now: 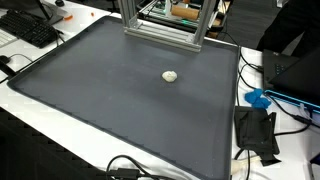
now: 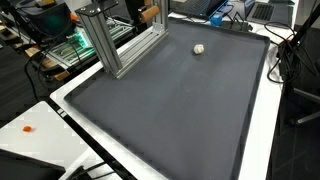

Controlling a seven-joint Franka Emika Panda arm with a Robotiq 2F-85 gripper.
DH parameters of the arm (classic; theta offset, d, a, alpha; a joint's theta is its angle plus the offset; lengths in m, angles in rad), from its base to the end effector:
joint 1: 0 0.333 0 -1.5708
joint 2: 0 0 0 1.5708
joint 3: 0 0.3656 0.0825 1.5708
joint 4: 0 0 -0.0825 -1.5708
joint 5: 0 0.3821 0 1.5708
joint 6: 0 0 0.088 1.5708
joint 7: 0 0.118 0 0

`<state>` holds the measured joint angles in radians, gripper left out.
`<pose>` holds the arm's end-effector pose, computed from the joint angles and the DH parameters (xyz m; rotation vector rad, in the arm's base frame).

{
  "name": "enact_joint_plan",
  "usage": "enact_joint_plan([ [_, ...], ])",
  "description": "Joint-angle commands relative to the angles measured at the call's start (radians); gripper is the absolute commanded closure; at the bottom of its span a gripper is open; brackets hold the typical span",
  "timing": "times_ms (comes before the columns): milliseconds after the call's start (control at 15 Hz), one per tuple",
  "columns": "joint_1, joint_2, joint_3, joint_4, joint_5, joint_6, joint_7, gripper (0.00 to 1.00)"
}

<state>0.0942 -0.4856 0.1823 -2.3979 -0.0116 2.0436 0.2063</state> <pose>0.3771 0.1156 0.5358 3.0682 0.0912 0.2194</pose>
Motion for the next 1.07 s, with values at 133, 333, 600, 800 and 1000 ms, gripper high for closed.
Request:
enact_joint_plan([
  [133, 0.086, -0.179, 0.001, -0.129, 0.094, -0.076, -0.044, 0.0],
  [333, 0.113, -0.217, 0.016, -0.16, 0.099, -0.1, -0.048, 0.0],
  [600, 0.129, -0.242, 0.031, -0.182, 0.099, -0.121, -0.035, 0.0],
  [800, 0.137, -0.249, 0.034, -0.193, 0.114, -0.136, -0.03, 0.0],
  [1000, 0.136, -0.259, 0.036, -0.209, 0.124, -0.126, -0.025, 0.0],
])
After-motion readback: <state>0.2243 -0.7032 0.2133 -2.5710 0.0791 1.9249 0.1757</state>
